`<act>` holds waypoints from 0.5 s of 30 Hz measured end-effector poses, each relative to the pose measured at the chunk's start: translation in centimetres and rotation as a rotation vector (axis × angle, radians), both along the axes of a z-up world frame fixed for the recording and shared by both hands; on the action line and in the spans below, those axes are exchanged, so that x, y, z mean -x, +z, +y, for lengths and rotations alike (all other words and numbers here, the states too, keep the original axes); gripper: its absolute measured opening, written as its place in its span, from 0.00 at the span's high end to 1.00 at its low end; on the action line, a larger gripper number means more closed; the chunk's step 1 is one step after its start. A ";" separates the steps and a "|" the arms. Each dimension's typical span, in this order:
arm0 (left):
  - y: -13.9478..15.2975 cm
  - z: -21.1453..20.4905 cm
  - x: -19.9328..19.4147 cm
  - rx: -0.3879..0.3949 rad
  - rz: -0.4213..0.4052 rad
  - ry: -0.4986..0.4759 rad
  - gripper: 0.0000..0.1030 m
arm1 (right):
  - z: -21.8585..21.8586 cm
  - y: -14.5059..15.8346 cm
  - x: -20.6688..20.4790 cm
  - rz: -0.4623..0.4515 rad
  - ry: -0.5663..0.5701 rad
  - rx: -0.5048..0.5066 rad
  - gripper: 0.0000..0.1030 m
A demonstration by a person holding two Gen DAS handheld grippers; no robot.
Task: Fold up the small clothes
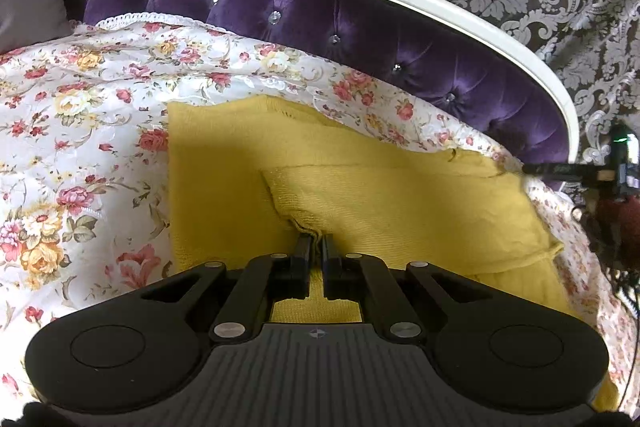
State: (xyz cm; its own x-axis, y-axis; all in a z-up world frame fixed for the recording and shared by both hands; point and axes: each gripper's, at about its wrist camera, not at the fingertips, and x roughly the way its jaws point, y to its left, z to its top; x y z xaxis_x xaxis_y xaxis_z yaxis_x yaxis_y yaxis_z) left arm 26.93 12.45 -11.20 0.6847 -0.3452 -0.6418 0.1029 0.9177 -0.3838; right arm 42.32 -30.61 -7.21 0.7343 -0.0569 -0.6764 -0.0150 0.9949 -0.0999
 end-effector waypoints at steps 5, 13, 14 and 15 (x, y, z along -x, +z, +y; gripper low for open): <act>0.1 0.0 0.1 0.000 -0.012 0.005 0.94 | 1.0 0.9 3.9 -0.074 0.119 -0.148 0.14; 0.4 0.1 -0.3 0.034 -0.009 -0.013 0.89 | 5.1 -3.6 4.7 0.010 0.217 -0.042 0.14; 0.4 0.1 -0.6 0.052 -0.001 -0.014 0.74 | 4.7 -3.5 5.1 0.006 0.199 -0.081 0.14; 0.4 0.1 -0.9 0.067 0.004 -0.020 0.62 | 4.3 -3.5 5.2 0.004 0.183 -0.111 0.14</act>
